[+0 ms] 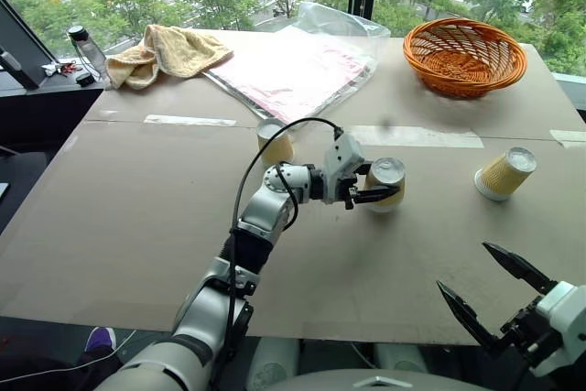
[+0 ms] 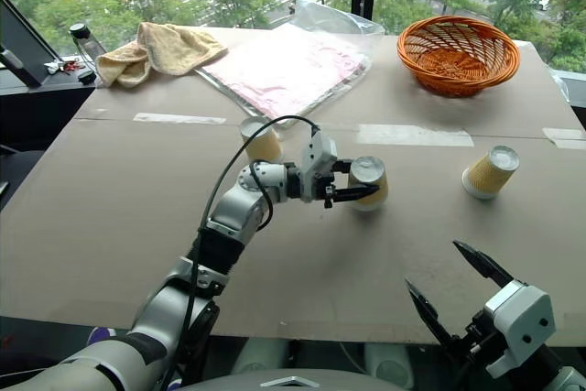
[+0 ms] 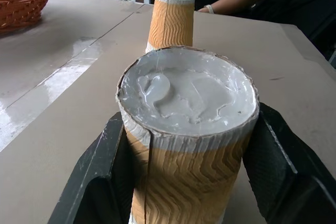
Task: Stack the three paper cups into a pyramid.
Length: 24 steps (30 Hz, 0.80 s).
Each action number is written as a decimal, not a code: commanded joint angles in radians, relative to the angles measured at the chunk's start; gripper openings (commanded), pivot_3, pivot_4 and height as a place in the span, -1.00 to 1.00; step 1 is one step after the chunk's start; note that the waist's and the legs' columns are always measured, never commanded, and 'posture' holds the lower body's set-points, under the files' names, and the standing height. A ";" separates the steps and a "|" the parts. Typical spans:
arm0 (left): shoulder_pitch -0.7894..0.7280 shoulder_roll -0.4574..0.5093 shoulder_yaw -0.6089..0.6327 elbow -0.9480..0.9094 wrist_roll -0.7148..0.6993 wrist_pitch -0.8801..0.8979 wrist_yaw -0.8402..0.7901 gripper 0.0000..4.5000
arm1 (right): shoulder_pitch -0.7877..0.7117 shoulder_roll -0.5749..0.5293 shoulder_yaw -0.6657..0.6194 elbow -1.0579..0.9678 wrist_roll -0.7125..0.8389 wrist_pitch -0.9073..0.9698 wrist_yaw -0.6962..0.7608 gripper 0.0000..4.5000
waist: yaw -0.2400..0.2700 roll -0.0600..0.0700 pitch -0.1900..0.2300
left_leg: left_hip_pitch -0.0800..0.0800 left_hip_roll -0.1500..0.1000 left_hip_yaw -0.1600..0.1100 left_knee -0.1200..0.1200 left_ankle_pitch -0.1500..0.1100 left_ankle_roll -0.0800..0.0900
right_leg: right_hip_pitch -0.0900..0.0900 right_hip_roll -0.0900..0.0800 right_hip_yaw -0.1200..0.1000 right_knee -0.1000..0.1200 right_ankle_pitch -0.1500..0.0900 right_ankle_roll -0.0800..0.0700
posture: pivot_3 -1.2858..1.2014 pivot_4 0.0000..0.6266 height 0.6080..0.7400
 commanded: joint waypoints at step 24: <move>0.267 0.333 0.440 -0.172 -0.125 0.075 0.217 0.95 | -0.242 -0.112 0.059 0.052 0.087 0.036 0.027 1.00 | 0.024 0.000 -0.002 | 0.001 0.000 -0.002 0.000 0.000 0.000 | 0.000 -0.001 -0.002 0.001 0.001 -0.002 | 0.03 -0.52 1.00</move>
